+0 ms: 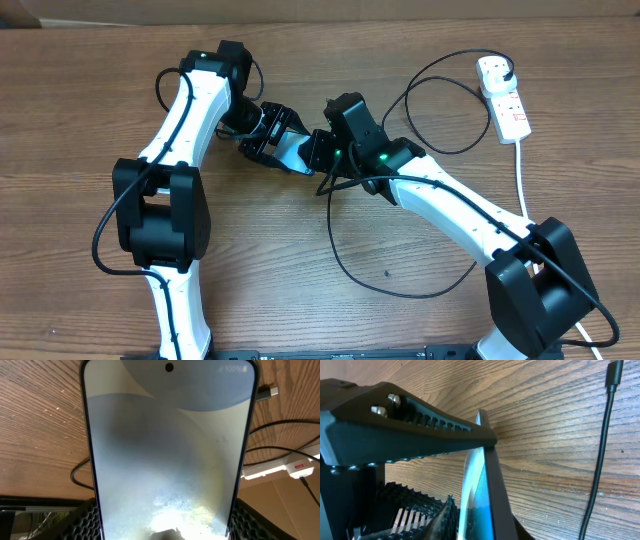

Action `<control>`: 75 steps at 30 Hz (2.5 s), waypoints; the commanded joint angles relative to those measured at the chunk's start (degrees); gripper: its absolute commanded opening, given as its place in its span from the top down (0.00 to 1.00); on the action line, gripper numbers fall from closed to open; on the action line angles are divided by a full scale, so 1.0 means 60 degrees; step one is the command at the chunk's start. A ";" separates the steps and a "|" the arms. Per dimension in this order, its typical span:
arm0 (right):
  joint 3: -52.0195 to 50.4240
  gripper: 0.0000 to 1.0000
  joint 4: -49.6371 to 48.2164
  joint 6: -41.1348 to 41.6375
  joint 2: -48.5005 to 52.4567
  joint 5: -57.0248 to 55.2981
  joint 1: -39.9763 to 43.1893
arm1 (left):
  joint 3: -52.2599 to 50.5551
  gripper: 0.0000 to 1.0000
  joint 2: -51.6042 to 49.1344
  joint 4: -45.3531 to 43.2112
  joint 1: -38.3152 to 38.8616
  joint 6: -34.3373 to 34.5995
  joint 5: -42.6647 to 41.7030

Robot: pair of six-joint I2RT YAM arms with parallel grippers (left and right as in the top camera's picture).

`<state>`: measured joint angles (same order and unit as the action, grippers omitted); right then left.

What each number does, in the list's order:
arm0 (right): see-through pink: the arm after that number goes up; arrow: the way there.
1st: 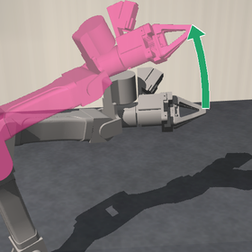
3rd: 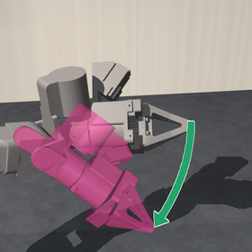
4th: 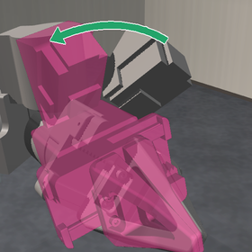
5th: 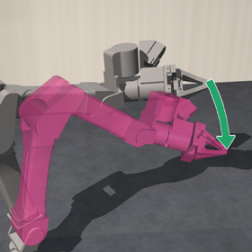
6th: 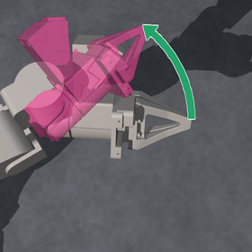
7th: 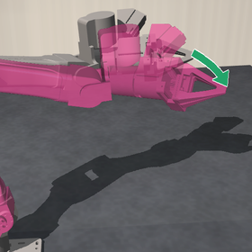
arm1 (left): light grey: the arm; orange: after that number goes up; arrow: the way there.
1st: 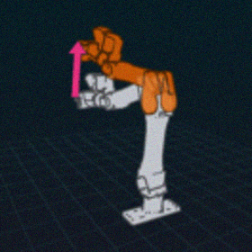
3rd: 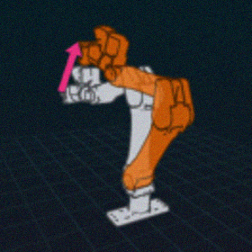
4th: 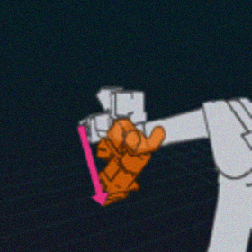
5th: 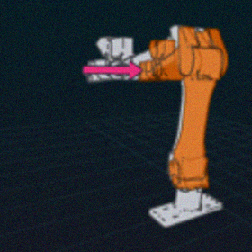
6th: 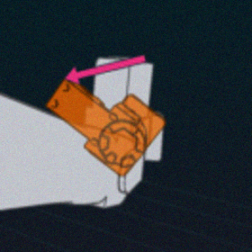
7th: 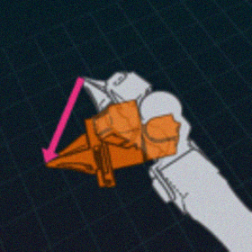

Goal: Plug charger to phone and switch on socket

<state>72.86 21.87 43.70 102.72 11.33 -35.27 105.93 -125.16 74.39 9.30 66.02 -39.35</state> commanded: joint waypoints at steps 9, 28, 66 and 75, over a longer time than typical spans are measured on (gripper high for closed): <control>0.0226 0.94 -0.0098 0.0011 0.0040 -0.0102 -0.0051 | 0.0266 0.96 0.0259 0.0058 0.0098 -0.0142 -0.0117; 0.0248 0.96 -0.0091 0.0142 -0.0670 0.0372 0.1118 | 0.0266 0.96 0.0259 -0.0488 -0.0659 -0.1676 -0.1719; 0.0244 0.96 -0.2863 0.8000 -0.1453 0.0047 0.1960 | 0.0266 0.72 0.0259 -0.5825 -0.0237 -0.1603 -0.4237; 0.0244 0.96 -0.2911 0.8480 -0.1453 0.0051 0.1759 | 0.0266 0.75 0.0259 -0.7475 0.0098 -0.0277 -0.3876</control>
<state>72.62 6.17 92.68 95.13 10.50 -23.77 107.42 -124.29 31.14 8.91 59.83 -64.40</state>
